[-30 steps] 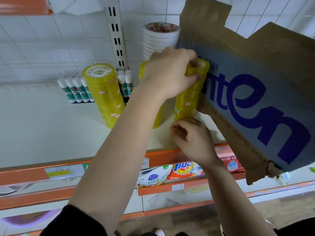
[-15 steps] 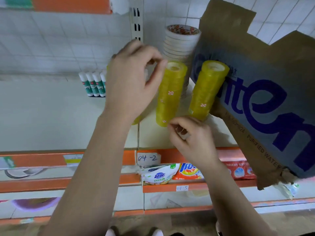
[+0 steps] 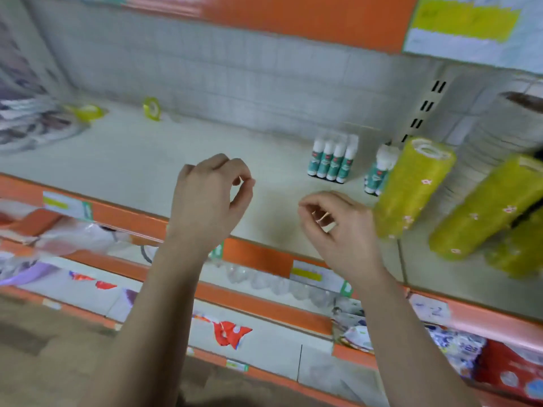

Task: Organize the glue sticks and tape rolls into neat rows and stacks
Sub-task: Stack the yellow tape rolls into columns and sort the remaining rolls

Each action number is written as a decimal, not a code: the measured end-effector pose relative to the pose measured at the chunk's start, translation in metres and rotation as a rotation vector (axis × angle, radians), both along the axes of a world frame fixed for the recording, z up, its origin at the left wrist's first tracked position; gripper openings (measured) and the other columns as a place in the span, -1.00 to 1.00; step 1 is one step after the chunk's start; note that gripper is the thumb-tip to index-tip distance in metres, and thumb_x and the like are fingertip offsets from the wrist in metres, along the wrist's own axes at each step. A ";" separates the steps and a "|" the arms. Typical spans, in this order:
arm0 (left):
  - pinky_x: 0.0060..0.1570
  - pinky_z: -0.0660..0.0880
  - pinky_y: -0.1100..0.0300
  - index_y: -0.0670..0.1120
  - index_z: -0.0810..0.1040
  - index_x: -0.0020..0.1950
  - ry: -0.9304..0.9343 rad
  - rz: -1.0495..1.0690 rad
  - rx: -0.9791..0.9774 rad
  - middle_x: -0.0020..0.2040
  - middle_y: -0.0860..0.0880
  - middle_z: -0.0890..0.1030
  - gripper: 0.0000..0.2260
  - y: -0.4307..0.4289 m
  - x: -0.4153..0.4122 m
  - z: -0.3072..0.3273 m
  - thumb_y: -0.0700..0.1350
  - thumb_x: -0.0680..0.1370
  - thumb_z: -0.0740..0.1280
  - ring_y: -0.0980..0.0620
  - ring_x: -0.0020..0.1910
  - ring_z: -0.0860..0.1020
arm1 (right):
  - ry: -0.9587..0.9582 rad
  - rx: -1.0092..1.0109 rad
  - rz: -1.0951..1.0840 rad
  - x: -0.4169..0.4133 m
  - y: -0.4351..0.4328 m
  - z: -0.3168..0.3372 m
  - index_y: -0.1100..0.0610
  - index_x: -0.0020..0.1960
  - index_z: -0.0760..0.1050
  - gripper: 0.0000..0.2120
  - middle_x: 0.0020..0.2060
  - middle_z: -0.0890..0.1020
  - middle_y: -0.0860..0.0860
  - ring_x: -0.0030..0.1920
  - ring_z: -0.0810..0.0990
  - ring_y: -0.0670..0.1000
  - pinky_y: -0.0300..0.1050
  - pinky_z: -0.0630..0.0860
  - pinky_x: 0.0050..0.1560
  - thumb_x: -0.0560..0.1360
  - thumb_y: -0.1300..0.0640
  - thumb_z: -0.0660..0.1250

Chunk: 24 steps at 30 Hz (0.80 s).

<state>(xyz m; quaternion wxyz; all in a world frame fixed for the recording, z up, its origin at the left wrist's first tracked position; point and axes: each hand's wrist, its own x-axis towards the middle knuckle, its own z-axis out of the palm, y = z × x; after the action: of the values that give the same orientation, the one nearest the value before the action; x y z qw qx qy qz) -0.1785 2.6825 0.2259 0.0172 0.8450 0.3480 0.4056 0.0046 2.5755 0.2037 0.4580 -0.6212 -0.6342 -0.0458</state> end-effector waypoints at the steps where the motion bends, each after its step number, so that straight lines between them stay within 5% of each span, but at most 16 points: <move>1: -0.21 0.47 0.02 -0.06 0.56 -0.14 0.015 0.026 -0.006 -0.29 0.05 0.50 -0.87 0.012 -0.021 -0.002 -0.06 0.51 0.25 -0.07 -0.35 0.54 | -0.002 0.005 0.004 -0.017 0.017 0.000 0.13 -0.13 0.60 -0.94 -0.27 0.61 -0.01 -0.30 0.56 0.00 0.01 0.56 -0.26 0.47 0.22 0.35; 12: -0.13 0.32 0.08 -0.05 0.51 -0.17 0.126 0.143 -0.045 -0.34 0.11 0.40 -0.91 0.149 -0.203 -0.012 -0.07 0.49 0.27 -0.05 -0.38 0.48 | 0.072 -0.035 -0.028 -0.182 0.183 0.002 0.09 -0.06 0.62 -0.90 -0.12 0.62 -0.05 -0.24 0.58 -0.05 -0.03 0.58 -0.15 0.47 0.13 0.35; 24: -0.07 0.35 0.02 -0.07 0.51 -0.18 0.065 0.224 -0.133 -0.30 0.04 0.47 -0.89 0.247 -0.254 -0.035 -0.07 0.49 0.27 -0.11 -0.36 0.48 | 0.003 -0.226 -0.021 -0.199 0.338 -0.003 0.10 -0.07 0.63 -0.92 -0.12 0.64 0.01 -0.18 0.57 -0.02 -0.07 0.53 -0.03 0.49 0.13 0.38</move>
<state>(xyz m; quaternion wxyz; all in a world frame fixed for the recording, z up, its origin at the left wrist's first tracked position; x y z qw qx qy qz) -0.4322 2.9292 0.1905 0.0164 0.8106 0.4665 0.3535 -0.1941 2.9136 0.2009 0.3855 -0.6756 -0.6281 0.0219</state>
